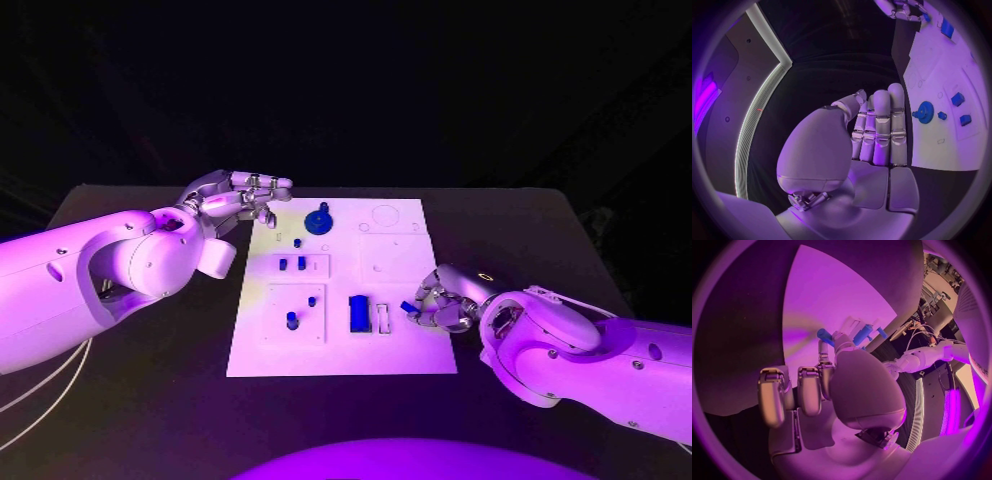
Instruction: Assemble the parts on the task board
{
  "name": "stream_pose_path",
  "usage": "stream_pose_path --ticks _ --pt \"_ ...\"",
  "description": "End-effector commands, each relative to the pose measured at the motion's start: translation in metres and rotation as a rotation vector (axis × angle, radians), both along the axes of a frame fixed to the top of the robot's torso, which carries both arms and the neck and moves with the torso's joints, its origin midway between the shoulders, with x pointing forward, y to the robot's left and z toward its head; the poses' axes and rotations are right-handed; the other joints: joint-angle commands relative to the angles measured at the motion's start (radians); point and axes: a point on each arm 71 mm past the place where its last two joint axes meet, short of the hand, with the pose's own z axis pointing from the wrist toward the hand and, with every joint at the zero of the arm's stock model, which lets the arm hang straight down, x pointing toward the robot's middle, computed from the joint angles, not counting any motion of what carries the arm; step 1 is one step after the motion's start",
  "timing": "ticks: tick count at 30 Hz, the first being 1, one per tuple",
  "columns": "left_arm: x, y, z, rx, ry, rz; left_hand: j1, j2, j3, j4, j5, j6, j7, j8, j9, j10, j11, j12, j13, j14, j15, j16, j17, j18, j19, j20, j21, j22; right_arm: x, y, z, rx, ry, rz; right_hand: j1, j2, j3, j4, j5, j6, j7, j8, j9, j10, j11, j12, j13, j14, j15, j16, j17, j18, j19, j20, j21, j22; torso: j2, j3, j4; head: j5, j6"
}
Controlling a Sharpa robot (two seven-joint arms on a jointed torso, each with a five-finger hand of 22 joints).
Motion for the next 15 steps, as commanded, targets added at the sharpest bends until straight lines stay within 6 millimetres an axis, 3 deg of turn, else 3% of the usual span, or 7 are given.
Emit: stream_pose_path --ticks 1,15 --pt "-0.001 -0.003 0.001 -0.012 -0.001 -0.019 -0.003 0.005 -0.003 -0.002 0.0 -0.009 0.0 0.005 -0.001 -0.004 -0.001 0.003 0.001 -0.006 0.0 -0.006 -0.001 0.006 0.008 0.003 -0.003 -0.001 -0.001 0.004 0.001 0.103 0.047 -0.043 0.015 0.014 0.013 0.009 0.002 0.002 -0.002 0.003 0.008 0.007 0.003 0.003 -0.005 0.082 -0.001 0.005 0.149 -0.009 0.094 -0.008 0.004 0.256 0.001 -0.0003 0.0009 0.0 0.0" --pt "-0.001 -0.004 0.001 -0.013 -0.002 -0.021 -0.002 0.005 -0.003 -0.003 0.0 -0.01 0.0 0.006 -0.001 -0.005 -0.001 0.004 0.001 -0.006 0.0 -0.006 -0.001 0.006 0.008 0.003 -0.004 -0.001 0.0 0.025 -0.007 0.157 0.171 -0.028 -0.019 -0.004 0.032 0.034 0.004 0.01 -0.003 0.006 0.013 0.01 0.003 0.005 -0.002 0.082 0.0 0.005 0.149 -0.008 0.093 -0.007 0.0 0.255 0.001 0.0002 0.0011 -0.001 -0.002"
